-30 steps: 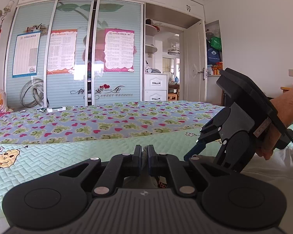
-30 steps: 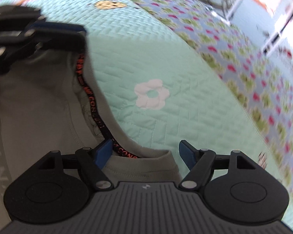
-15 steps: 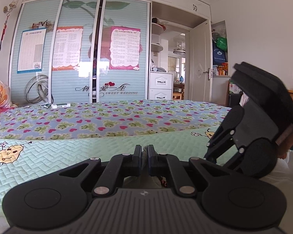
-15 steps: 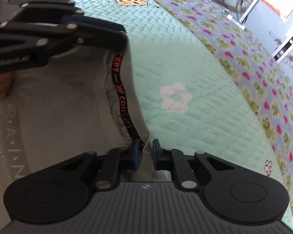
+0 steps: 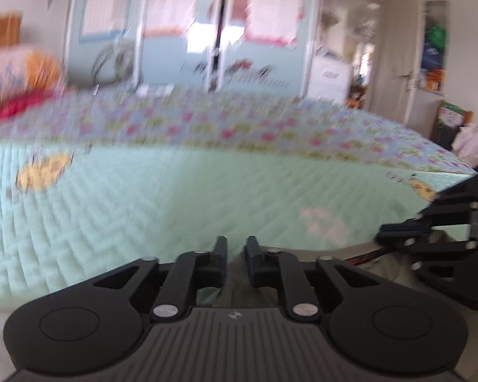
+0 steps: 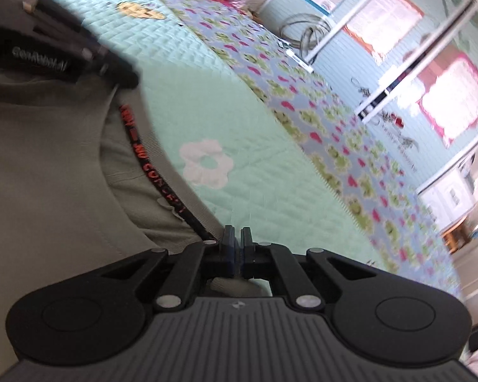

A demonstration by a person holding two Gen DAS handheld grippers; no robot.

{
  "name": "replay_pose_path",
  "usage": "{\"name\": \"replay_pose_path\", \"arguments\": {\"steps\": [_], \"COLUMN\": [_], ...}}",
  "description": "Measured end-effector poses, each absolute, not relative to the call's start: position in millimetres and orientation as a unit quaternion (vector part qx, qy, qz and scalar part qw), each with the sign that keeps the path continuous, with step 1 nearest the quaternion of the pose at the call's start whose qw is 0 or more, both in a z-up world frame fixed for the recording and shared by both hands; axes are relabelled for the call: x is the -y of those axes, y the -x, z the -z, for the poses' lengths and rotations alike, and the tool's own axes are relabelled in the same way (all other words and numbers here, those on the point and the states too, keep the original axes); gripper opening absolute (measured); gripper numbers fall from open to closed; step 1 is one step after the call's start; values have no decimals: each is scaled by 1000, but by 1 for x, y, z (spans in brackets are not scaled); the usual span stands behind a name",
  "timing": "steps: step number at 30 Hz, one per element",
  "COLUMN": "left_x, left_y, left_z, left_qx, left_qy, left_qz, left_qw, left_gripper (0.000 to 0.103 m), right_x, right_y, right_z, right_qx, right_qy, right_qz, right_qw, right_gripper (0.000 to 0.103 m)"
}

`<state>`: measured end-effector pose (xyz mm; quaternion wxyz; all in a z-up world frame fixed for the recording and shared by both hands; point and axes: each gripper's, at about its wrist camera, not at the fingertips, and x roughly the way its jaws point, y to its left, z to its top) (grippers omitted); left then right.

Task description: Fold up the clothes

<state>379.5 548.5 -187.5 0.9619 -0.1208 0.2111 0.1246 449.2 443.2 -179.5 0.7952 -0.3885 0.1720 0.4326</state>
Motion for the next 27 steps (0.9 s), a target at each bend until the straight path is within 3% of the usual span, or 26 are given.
{"name": "replay_pose_path", "arguments": {"steps": [2,3,4,7,10,13,20,21,24,27], "left_x": [-556,-556,-554,-550,-551,-551,-549,-549,-553,-560], "left_y": [-385,-386,-386,-382,-369,-360,-358,-358,-358,-359], "left_z": [191,191,190,186,179,174,169,169,171,174], "left_qx": [-230,-232,-231,-217,-171,-134,-113,-113,-122,-130], "left_qy": [138,138,133,122,129,135,131,132,140,159], "left_qz": [-134,-138,-142,-156,-167,-169,-174,-173,-180,-187], "left_qw": [954,953,954,956,962,967,970,969,966,961], "left_gripper": [24,24,26,38,40,50,55,55,55,55], "right_x": [-429,-418,-405,-364,-337,-334,-342,-347,-358,-364], "right_y": [-467,-475,-483,-495,-502,-492,-490,-494,-522,-535], "right_z": [168,161,154,135,132,144,159,162,174,178], "right_qx": [-200,-214,-226,-226,-245,-254,-251,-259,-304,-312], "right_qy": [308,261,213,95,25,54,112,111,90,72], "right_qz": [-443,-448,-454,-450,-470,-509,-513,-516,-478,-451], "right_qw": [818,828,835,858,848,821,813,808,819,833], "right_gripper": [22,38,45,49,50,51,51,49,2,0]}}
